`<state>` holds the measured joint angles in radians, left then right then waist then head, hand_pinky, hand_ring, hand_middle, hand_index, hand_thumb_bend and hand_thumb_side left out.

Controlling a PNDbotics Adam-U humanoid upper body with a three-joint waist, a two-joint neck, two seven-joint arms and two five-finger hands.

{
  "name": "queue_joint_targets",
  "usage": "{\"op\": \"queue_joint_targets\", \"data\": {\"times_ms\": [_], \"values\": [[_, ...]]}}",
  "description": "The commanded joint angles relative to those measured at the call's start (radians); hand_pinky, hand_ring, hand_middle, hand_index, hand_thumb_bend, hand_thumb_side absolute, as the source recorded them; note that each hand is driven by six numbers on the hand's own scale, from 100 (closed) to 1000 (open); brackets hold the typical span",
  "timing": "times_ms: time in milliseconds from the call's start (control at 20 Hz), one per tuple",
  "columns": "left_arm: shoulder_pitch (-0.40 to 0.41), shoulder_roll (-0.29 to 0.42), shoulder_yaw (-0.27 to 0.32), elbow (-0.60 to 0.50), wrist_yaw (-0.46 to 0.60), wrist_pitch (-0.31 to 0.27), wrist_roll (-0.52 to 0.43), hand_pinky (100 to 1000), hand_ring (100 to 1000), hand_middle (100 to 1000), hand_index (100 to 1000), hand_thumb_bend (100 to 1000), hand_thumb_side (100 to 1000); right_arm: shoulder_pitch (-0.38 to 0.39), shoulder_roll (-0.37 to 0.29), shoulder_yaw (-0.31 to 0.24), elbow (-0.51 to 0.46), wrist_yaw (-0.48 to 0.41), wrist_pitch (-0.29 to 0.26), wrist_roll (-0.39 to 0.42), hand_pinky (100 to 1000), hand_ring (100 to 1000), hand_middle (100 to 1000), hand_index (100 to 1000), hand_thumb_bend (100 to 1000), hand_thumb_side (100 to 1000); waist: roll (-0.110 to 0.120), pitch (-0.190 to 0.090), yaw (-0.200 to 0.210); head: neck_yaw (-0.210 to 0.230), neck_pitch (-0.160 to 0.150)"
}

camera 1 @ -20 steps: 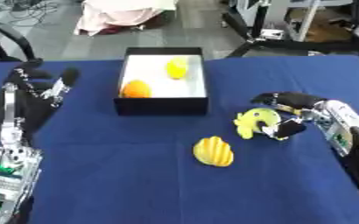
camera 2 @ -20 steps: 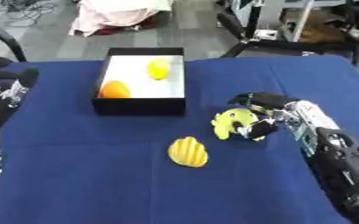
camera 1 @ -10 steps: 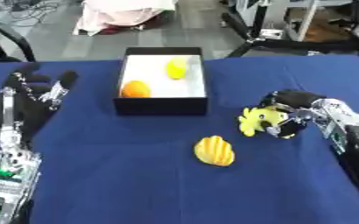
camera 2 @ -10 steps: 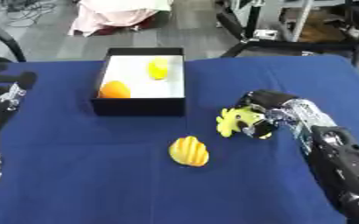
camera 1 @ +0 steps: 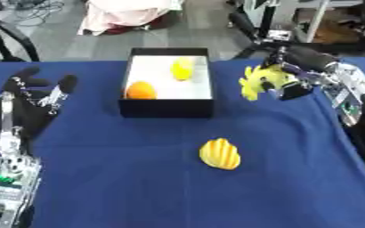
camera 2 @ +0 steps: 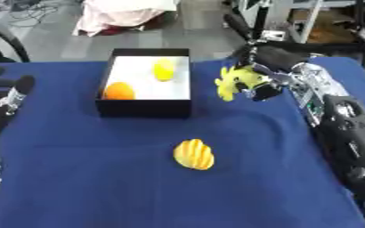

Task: Pick up objects on the table and place them in the box.

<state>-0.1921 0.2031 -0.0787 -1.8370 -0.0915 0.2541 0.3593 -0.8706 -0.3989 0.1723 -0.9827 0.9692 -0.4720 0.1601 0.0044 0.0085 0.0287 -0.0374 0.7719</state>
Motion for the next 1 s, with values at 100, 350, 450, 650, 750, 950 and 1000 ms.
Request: {"op": "queue_joint_targets", "data": {"times_ms": [100,350,450,650,750,950,1000], "values": [[-0.029,-0.009,-0.016,-0.020,0.003,-0.003,-0.022,557,531,564,794,915,578,-0.075,0.038,-0.010,0.026,-0.010,0.004,-0.055,810,593,228,377,100,149,0.014,0.001,0.026,-0.035,-0.002],[-0.057,-0.031,-0.041,-0.025,0.003,-0.003,-0.052,558,530,563,795,916,580,-0.127,0.111,-0.007,0.099,0.055,-0.002,-0.084,822,617,287,443,100,163,0.026,0.019,0.088,-0.094,-0.002],[-0.063,-0.033,-0.046,-0.028,0.001,-0.003,-0.059,558,530,562,795,917,579,-0.135,0.139,-0.011,0.127,0.082,-0.002,-0.094,827,643,369,524,100,164,0.027,0.027,0.109,-0.114,-0.002],[-0.072,-0.035,-0.051,-0.033,0.001,-0.001,-0.066,558,530,562,795,917,580,-0.139,0.188,-0.037,0.205,0.143,0.029,-0.130,843,746,619,751,100,164,0.029,0.041,0.138,-0.145,-0.002],[-0.076,-0.036,-0.053,-0.036,0.001,0.000,-0.069,558,530,562,795,918,581,-0.137,0.201,-0.050,0.243,0.176,0.061,-0.161,869,816,779,874,100,174,0.028,0.045,0.146,-0.154,-0.002],[-0.076,-0.035,-0.052,-0.037,0.000,0.000,-0.069,572,530,561,795,920,583,-0.132,0.205,-0.052,0.266,0.245,0.114,-0.190,907,879,919,972,100,545,0.023,0.047,0.148,-0.158,-0.002],[-0.075,-0.034,-0.053,-0.036,0.000,0.000,-0.069,574,529,561,795,921,583,-0.131,0.204,-0.051,0.263,0.253,0.120,-0.198,912,887,945,985,100,645,0.022,0.047,0.148,-0.158,-0.002]]}}
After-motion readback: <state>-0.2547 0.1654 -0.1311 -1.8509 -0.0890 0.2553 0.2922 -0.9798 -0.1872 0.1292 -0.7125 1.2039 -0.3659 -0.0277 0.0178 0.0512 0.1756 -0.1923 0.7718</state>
